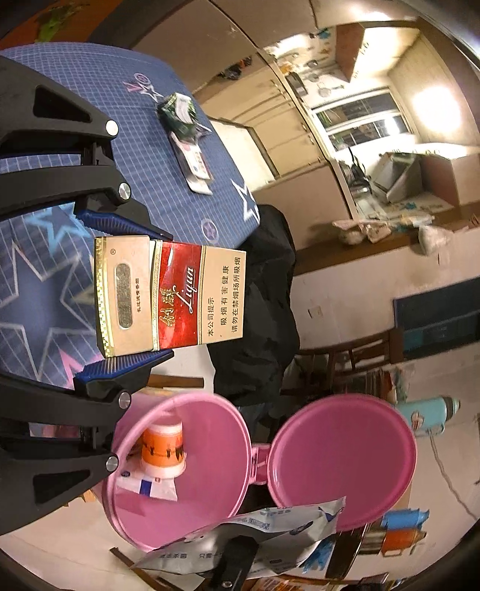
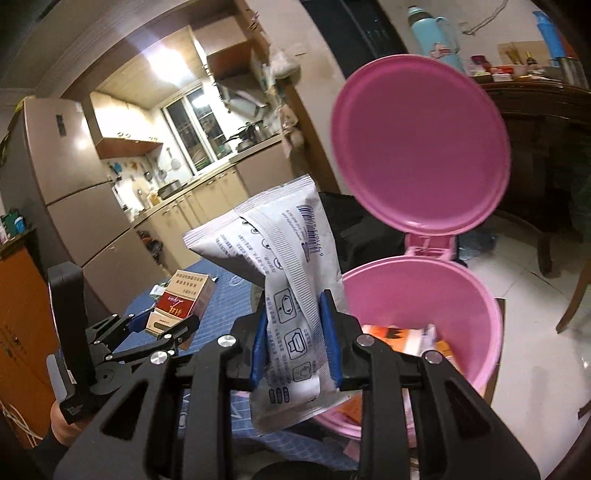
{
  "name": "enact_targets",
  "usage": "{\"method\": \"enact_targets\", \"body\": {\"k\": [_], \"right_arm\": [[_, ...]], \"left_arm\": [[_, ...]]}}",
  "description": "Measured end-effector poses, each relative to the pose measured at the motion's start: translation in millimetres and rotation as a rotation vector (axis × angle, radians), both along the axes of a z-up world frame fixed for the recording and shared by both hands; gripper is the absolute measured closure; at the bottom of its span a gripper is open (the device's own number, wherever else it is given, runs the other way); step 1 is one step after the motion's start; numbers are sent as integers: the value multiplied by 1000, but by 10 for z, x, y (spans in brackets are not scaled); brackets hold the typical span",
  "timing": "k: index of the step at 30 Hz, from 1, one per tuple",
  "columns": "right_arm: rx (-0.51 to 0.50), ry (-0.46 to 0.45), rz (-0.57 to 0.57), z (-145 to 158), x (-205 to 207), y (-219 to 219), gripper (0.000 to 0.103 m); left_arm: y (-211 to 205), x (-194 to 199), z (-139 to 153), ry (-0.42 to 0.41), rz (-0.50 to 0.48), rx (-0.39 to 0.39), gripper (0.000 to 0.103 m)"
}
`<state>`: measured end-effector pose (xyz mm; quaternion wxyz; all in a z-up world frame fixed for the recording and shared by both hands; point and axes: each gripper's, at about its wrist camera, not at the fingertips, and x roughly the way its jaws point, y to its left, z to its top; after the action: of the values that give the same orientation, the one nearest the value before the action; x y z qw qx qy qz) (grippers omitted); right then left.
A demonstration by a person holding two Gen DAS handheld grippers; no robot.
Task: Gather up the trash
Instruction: 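Carry both items over the pink bin and open both tools to drop them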
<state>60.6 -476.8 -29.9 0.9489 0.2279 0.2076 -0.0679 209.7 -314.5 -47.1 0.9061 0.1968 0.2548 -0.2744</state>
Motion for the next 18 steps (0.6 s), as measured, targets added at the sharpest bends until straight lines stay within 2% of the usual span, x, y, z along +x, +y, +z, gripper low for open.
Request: {"method": "enact_targets", "body": {"k": [11, 18], "right_arm": [[5, 7, -90, -95, -237, -368, 78], [18, 7, -108, -149, -291, -473, 78]], "left_arm": [[-563, -146, -43, 7, -125, 14, 46], [-712, -182, -114, 16, -152, 23, 46]]}}
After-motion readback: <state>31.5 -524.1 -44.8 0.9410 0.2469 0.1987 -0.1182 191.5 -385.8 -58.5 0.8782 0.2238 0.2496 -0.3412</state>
